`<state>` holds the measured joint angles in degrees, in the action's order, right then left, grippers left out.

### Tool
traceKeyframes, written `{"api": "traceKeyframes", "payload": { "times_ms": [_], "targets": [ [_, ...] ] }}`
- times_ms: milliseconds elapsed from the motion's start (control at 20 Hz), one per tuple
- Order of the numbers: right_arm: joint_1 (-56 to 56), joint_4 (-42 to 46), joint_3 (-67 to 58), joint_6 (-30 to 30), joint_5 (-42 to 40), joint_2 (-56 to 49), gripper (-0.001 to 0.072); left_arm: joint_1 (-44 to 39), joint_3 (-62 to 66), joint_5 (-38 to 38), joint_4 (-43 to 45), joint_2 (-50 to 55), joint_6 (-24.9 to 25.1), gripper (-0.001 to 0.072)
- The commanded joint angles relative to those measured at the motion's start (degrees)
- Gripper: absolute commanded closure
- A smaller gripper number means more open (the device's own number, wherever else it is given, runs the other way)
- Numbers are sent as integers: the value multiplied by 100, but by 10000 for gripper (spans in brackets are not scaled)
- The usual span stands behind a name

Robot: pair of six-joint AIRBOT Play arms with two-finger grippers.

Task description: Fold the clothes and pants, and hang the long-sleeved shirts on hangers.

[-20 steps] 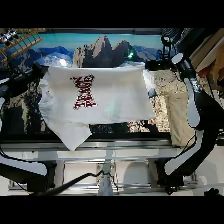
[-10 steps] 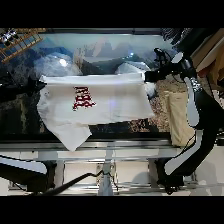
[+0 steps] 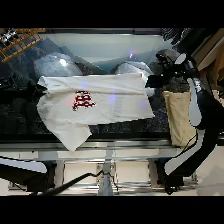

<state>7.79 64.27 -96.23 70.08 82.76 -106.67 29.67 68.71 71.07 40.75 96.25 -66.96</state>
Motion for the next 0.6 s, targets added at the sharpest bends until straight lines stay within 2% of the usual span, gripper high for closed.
{"api": "traceKeyframes", "payload": {
  "times_ms": [0,200,300,350,450,550],
  "targets": [
    [494,-155,835,-17,461,341,316,42,-603,584,1917,-581,-658,400],
    [1150,-431,2312,-597,428,970,304,28,-2387,-4,1928,-2044,-520,344],
    [1443,-608,2702,-813,487,1019,236,31,-3005,4,1928,-2500,-393,341],
    [1537,-728,2857,-977,485,1019,236,31,-3215,4,1928,-2643,-367,331],
    [1578,-813,3084,-1325,457,1019,236,31,-3471,42,1932,-2789,-310,196],
    [1561,-817,3222,-1582,319,1016,236,4,-3534,127,2100,-2796,-310,197]
  ]
}}
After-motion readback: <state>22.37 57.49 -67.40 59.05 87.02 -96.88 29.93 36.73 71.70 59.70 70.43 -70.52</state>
